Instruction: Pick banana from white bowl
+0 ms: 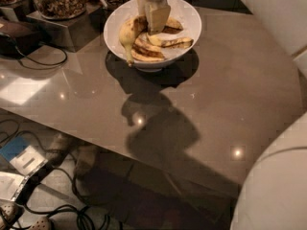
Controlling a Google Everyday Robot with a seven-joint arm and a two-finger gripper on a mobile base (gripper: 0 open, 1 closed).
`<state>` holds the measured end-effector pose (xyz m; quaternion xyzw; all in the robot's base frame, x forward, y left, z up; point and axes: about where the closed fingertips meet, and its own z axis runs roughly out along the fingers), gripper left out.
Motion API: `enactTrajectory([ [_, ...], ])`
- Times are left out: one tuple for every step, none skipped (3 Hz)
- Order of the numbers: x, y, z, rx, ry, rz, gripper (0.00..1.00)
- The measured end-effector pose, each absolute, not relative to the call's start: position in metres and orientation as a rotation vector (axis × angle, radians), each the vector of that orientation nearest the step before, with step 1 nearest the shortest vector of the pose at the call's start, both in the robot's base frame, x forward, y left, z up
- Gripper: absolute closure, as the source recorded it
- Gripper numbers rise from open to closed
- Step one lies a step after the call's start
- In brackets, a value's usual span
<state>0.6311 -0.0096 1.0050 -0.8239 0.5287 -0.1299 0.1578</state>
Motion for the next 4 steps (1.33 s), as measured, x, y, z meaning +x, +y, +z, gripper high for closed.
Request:
enactTrajectory([
  [0.631,-0.01,1.005,-2.357,1.512,-0.372,1.0],
  [0.594,-0.003,1.025,-2.353,1.477,-0.363,1.0],
  [0.594,-0.003,1.025,-2.353,1.477,-0.363,1.0],
  [0.547,0.006,1.034,-2.357,1.477,-0.334,1.0],
])
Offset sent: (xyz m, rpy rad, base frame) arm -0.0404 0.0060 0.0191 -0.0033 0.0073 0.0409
